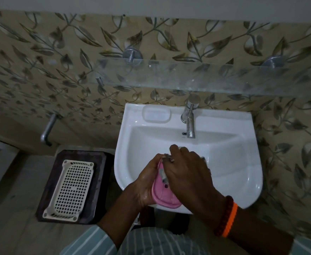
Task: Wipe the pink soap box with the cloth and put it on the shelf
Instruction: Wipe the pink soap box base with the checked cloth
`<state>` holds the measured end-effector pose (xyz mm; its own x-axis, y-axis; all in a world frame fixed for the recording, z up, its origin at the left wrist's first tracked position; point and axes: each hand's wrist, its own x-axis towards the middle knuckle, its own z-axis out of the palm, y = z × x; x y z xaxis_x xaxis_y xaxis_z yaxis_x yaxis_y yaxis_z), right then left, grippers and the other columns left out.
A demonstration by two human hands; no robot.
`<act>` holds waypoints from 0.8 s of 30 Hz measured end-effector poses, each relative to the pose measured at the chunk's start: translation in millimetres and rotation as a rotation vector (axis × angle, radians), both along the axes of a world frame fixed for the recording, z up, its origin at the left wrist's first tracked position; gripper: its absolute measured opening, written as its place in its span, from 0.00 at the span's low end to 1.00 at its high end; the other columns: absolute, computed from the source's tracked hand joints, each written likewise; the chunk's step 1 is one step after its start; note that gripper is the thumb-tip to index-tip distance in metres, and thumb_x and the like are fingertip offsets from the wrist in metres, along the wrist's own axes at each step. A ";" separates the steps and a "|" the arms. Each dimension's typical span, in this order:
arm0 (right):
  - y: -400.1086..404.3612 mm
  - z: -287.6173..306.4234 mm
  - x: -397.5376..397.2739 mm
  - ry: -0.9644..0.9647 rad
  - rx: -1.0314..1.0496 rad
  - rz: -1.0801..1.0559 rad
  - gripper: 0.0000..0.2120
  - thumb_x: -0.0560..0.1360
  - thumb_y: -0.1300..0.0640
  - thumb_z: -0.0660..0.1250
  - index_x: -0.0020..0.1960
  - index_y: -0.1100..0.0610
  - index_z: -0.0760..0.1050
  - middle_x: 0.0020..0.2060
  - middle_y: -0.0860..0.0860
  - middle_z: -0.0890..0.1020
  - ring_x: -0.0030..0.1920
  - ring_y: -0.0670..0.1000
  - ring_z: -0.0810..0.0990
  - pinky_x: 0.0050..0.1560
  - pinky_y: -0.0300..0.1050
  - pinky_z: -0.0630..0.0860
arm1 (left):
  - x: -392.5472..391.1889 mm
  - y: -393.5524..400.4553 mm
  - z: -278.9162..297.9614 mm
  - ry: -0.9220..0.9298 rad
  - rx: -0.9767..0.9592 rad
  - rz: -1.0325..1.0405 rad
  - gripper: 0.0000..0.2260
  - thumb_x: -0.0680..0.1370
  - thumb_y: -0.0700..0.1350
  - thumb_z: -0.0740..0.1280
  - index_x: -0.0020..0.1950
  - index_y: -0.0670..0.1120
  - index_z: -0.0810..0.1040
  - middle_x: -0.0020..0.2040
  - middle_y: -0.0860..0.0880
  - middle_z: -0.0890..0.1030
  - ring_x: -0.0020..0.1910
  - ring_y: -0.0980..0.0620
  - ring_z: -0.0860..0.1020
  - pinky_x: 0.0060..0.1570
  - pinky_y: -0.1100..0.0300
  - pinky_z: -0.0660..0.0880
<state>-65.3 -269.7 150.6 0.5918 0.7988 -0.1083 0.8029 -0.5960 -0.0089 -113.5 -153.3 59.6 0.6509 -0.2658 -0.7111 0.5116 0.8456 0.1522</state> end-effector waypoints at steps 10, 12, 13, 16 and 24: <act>-1.7 2.5 5.9 0.215 0.174 -0.088 0.11 0.79 0.58 0.56 0.55 0.59 0.74 0.48 0.56 0.78 0.46 0.58 0.77 0.41 0.50 0.70 | 4.7 -1.3 10.7 -0.015 0.105 -0.028 0.18 0.73 0.57 0.71 0.44 0.42 0.89 0.41 0.42 0.87 0.40 0.46 0.85 0.49 0.54 0.81; -3.1 2.4 5.8 0.246 0.155 0.021 0.11 0.77 0.57 0.59 0.57 0.58 0.75 0.48 0.55 0.78 0.46 0.57 0.77 0.41 0.49 0.73 | 3.8 2.2 13.6 -0.042 0.125 -0.048 0.17 0.74 0.56 0.70 0.43 0.43 0.89 0.40 0.43 0.87 0.40 0.46 0.85 0.49 0.54 0.81; -4.7 4.8 7.6 0.224 0.137 0.049 0.10 0.75 0.58 0.65 0.55 0.58 0.78 0.47 0.55 0.80 0.44 0.56 0.78 0.40 0.48 0.75 | 3.9 3.7 16.1 -0.047 0.156 -0.067 0.17 0.75 0.57 0.69 0.44 0.44 0.89 0.41 0.43 0.86 0.40 0.46 0.85 0.48 0.54 0.81; -11.2 7.6 8.2 0.125 0.073 -0.046 0.09 0.69 0.57 0.73 0.48 0.59 0.81 0.45 0.55 0.81 0.40 0.55 0.80 0.34 0.47 0.76 | 5.4 9.8 21.7 -0.045 0.271 -0.112 0.18 0.73 0.59 0.70 0.48 0.45 0.85 0.43 0.42 0.84 0.40 0.46 0.83 0.47 0.53 0.82; -35.2 5.3 17.4 0.432 0.126 0.234 0.17 0.73 0.50 0.64 0.62 0.49 0.75 0.59 0.50 0.72 0.47 0.51 0.79 0.41 0.47 0.80 | 7.0 25.2 44.2 -0.018 0.387 -0.201 0.30 0.80 0.64 0.62 0.69 0.42 0.81 0.59 0.36 0.80 0.56 0.39 0.78 0.65 0.44 0.74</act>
<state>-47.9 -304.9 155.9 0.3179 0.9273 -0.1975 0.8220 -0.3733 -0.4300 -106.4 -128.1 103.8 0.6264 -0.1045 -0.7725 0.6548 0.6083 0.4486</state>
